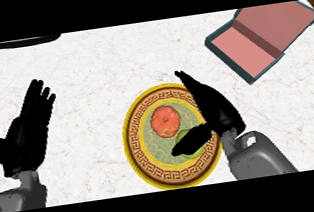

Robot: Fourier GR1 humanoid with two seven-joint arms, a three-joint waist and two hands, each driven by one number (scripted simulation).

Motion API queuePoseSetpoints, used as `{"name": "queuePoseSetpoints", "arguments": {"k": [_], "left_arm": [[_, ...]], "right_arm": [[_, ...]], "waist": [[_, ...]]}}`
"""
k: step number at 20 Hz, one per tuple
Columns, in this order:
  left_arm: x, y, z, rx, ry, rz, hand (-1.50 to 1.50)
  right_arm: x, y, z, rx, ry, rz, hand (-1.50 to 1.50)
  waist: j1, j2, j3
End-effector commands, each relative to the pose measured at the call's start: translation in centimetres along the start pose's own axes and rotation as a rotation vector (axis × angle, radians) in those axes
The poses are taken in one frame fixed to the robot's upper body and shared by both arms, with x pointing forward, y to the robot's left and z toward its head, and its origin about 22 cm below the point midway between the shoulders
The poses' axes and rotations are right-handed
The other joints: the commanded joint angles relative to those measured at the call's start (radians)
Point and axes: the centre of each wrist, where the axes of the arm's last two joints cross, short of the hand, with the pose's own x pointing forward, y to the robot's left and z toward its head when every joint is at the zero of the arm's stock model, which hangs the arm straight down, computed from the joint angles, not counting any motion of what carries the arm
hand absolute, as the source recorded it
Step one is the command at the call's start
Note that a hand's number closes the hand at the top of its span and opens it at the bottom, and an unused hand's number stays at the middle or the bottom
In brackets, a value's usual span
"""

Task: Pick the squash from the plate and place it in the cardboard box

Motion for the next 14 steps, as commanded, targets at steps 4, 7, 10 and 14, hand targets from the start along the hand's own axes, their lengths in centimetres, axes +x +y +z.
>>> {"name": "queuePoseSetpoints", "arguments": {"k": [4, 7, 10, 14], "left_arm": [[-0.2, -0.4, -0.5, 0.008, -0.011, -0.005, 0.00], [1.9, -2.1, -0.2, -0.006, -0.011, -0.006, 0.00], [0.2, -0.9, 0.0, -0.024, -0.004, -0.016, 0.00], [0.3, 0.2, 0.7, -0.014, -0.001, -0.007, 0.00]], "right_arm": [[0.7, 0.8, -1.2, 0.004, 0.016, 0.022, -1.50], [1.3, 0.6, -1.6, -0.015, 0.049, 0.046, -1.50], [0.5, 3.1, -2.8, -0.023, 0.047, 0.059, -1.50], [-1.3, 3.0, -2.3, 0.003, 0.059, 0.063, -1.50]], "waist": [[0.000, 0.000, 0.000], [0.001, 0.000, 0.000], [0.003, 0.000, 0.000], [0.001, 0.000, 0.000]]}}
